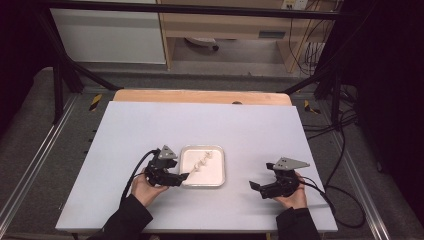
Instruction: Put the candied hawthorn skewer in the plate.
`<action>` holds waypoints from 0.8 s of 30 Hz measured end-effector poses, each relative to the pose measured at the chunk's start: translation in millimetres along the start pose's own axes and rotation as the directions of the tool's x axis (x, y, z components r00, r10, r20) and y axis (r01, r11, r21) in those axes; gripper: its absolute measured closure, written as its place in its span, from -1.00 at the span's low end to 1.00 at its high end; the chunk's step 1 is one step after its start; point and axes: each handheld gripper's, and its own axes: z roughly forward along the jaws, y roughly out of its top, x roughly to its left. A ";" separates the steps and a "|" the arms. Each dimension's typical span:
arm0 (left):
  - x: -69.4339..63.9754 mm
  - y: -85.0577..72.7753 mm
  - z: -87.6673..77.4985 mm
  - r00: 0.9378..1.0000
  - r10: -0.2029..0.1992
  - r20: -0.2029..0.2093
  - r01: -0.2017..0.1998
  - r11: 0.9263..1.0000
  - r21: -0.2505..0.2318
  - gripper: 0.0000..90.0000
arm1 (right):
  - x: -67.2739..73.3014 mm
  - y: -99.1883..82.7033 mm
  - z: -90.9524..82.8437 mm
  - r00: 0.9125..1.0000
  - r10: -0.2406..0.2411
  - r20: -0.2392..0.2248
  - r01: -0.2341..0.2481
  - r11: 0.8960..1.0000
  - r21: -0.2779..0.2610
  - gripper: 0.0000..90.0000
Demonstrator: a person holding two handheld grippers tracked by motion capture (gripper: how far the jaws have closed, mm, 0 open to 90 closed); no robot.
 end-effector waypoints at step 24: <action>46.6 -78.1 -41.9 0.998 -0.053 -0.029 0.051 0.997 -0.063 -0.76 | -2.0 -3.0 1.7 1.000 0.021 -0.002 -0.021 0.999 0.036 -0.99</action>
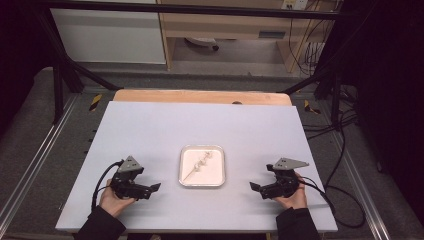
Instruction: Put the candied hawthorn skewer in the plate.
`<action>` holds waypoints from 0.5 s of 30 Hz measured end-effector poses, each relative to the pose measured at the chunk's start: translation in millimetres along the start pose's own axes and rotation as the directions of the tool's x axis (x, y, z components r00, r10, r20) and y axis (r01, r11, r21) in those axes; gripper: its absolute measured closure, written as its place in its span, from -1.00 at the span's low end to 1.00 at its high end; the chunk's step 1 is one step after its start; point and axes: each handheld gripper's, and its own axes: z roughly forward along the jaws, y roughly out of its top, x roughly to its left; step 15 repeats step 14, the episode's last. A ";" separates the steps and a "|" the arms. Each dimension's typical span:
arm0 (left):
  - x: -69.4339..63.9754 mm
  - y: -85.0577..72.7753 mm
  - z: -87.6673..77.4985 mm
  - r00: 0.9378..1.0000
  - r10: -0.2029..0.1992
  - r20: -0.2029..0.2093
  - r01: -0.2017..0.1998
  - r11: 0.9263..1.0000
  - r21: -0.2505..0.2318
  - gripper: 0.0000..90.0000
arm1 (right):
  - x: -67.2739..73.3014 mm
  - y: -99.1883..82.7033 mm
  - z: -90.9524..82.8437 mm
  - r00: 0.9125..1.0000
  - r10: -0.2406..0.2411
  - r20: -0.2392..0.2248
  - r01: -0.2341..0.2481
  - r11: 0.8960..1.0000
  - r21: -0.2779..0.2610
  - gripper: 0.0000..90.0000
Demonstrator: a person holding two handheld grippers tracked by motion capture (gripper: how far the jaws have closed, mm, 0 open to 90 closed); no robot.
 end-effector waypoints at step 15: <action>12.7 -20.9 -4.4 0.999 -0.033 -0.001 0.033 0.999 -0.021 -0.75 | 1.9 -5.3 -0.5 1.000 0.000 -0.009 0.000 1.000 0.020 -0.99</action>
